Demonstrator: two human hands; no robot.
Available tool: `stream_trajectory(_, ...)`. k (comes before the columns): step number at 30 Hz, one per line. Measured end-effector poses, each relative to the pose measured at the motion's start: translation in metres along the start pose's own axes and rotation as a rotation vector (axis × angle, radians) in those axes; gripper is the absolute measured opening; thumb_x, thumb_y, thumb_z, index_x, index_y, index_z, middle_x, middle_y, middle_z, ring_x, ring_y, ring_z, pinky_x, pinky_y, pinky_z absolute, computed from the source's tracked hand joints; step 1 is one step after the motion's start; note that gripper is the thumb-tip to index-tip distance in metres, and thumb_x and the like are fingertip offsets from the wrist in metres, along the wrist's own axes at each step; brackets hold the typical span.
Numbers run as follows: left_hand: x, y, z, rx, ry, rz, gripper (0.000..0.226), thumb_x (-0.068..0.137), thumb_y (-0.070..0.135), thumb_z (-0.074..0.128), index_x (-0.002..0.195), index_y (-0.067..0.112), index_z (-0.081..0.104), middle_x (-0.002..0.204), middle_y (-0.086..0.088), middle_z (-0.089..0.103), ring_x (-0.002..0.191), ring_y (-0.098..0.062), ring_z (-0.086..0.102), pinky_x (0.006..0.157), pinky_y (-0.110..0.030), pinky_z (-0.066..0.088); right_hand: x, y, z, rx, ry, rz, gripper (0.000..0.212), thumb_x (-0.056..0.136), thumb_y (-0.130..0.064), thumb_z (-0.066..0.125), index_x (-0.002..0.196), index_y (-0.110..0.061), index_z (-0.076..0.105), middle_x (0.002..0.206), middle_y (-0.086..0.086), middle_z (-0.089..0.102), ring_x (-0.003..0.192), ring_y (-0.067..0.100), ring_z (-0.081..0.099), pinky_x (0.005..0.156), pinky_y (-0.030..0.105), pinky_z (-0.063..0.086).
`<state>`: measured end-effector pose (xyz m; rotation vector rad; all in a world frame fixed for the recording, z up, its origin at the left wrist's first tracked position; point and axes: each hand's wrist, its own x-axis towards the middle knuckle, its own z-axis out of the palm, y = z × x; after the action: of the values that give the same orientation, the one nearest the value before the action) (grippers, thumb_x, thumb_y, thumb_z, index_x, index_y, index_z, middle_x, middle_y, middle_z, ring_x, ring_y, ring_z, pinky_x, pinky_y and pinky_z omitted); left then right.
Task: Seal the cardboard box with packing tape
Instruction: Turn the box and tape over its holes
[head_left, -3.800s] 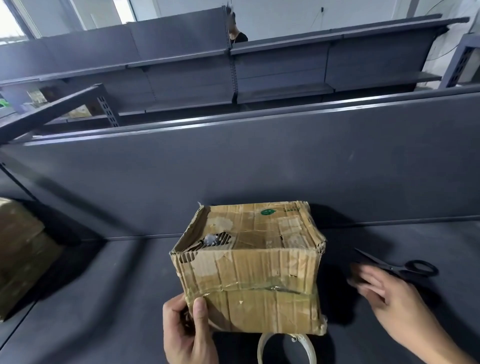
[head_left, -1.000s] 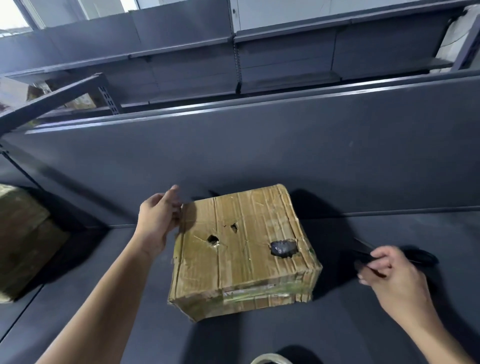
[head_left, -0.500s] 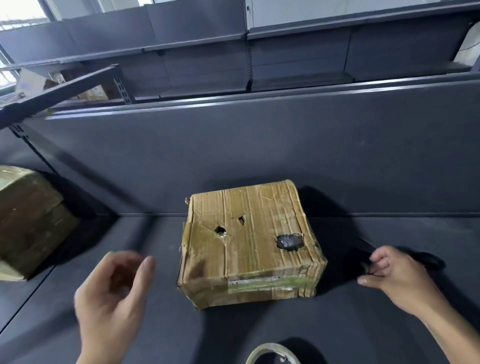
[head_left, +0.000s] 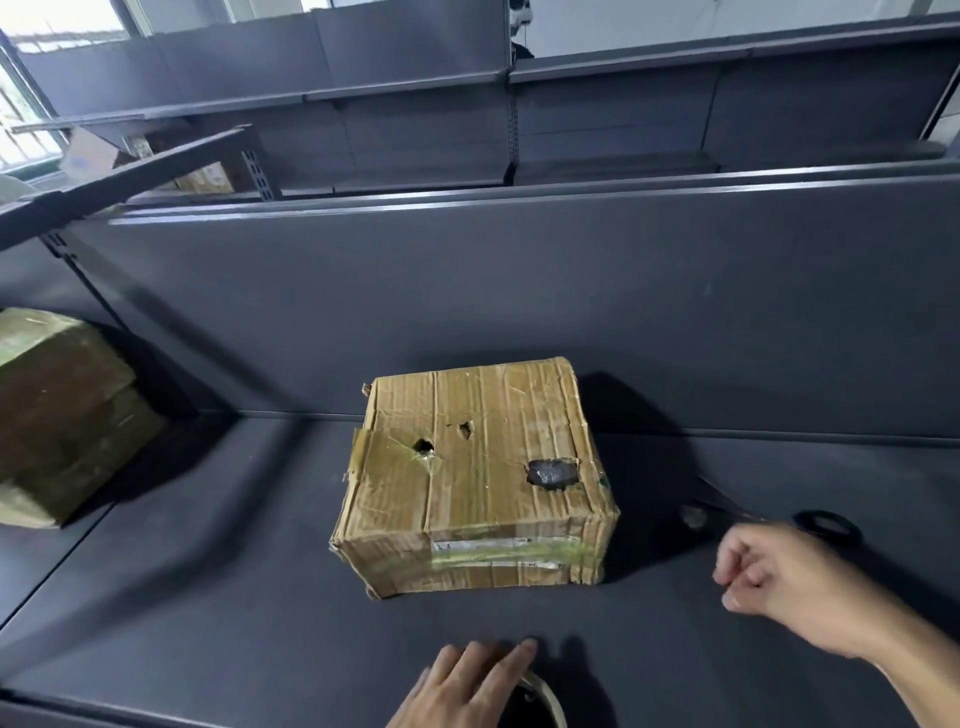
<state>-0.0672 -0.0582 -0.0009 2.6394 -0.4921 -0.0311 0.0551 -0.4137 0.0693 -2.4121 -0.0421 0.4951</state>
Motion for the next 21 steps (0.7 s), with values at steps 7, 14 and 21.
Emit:
stream_trajectory(7, 0.008, 0.065, -0.033, -0.406, 0.231, -0.208, 0.064, 0.075, 0.084, 0.063, 0.133, 0.063, 0.047, 0.132, 0.045, 0.048, 0.13, 0.025, 0.038, 0.113, -0.007, 0.028, -0.057, -0.066, 0.03, 0.589, -0.184, -0.285, 0.076, 0.054, -0.07, 0.085, 0.115, -0.027, 0.072, 0.114, -0.011, 0.076, 0.111, 0.007, 0.07, 0.09, 0.02, 0.054)
stream_trajectory(14, 0.029, 0.115, -0.065, -0.525, 0.363, -0.155, 0.086, 0.053, 0.098, 0.063, 0.132, 0.066, 0.048, 0.126, 0.033, 0.058, 0.12, 0.023, 0.05, 0.091, 0.003, 0.037, -0.084, -0.091, 0.034, 0.484, -0.059, -0.65, 0.062, 0.065, -0.071, 0.078, 0.123, -0.052, 0.066, 0.127, -0.03, 0.064, 0.119, -0.007, 0.06, 0.099, 0.012, 0.046)
stream_trajectory(21, 0.039, 0.126, -0.064, -0.459, 0.548, -0.071, 0.099, 0.056, 0.07, 0.09, 0.143, 0.041, 0.053, 0.127, 0.007, 0.065, 0.116, -0.015, 0.069, 0.09, -0.023, 0.056, -0.089, -0.086, 0.035, 0.321, 0.512, -0.949, 0.043, 0.084, -0.042, 0.076, 0.118, -0.016, 0.074, 0.127, -0.013, 0.069, 0.118, 0.003, 0.065, 0.093, 0.019, 0.054)
